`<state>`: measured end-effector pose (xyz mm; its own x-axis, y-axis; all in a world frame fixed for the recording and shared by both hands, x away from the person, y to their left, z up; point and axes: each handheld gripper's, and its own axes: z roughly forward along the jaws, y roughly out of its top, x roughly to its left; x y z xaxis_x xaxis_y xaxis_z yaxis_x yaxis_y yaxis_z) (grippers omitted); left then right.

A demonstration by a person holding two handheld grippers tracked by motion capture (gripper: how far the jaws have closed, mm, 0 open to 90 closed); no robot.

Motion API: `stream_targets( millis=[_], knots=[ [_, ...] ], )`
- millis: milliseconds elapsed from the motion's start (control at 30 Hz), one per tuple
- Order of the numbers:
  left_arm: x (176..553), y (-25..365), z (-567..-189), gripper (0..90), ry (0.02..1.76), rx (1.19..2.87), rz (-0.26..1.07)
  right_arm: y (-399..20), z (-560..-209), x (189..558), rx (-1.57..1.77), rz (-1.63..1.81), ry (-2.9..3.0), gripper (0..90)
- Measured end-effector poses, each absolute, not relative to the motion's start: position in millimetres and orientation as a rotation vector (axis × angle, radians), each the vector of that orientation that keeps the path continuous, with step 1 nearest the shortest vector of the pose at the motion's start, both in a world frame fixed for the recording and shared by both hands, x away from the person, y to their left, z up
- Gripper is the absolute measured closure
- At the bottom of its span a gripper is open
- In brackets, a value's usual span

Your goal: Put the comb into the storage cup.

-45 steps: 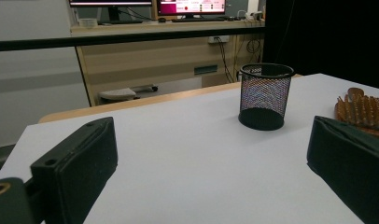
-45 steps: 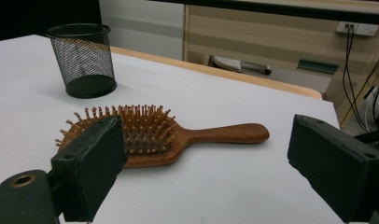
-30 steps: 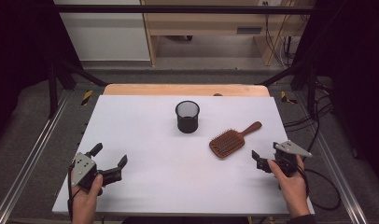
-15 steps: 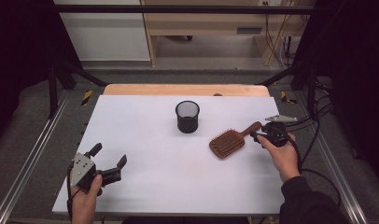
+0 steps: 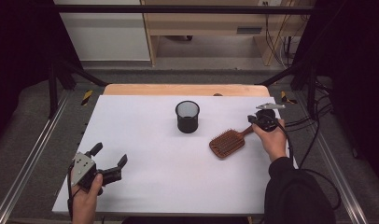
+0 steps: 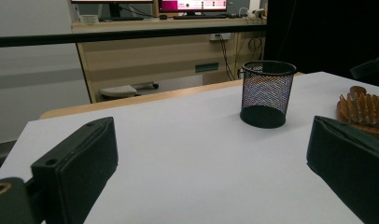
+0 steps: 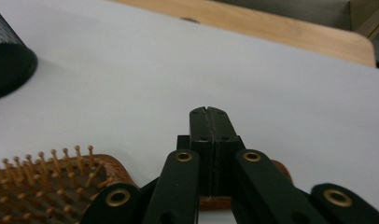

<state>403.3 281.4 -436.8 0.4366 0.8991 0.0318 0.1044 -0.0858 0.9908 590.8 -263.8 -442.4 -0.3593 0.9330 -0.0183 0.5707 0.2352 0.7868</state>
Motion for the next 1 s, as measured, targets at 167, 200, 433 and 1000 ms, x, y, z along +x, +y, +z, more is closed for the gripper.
stream_targets(
  millis=[167, 200, 433, 1000],
  knots=[
    [403, 282, -437, 2.2, 0.922, 1.515, 0.846, -257, -457, 597, 1.362, 0.894, 2.075, 90.0],
    [403, 282, -437, 2.2, 0.923, 1.514, 0.845, -256, -460, 598, 1.357, 0.874, 2.088, 90.0],
    [404, 282, -437, 2.1, 0.923, 1.520, 0.838, -257, -468, 600, 1.341, 0.775, 2.152, 90.0],
    [403, 281, -437, 2.1, 0.919, 1.525, 0.838, -267, -462, 556, 1.415, 0.703, 2.310, 90.0]
  ],
)
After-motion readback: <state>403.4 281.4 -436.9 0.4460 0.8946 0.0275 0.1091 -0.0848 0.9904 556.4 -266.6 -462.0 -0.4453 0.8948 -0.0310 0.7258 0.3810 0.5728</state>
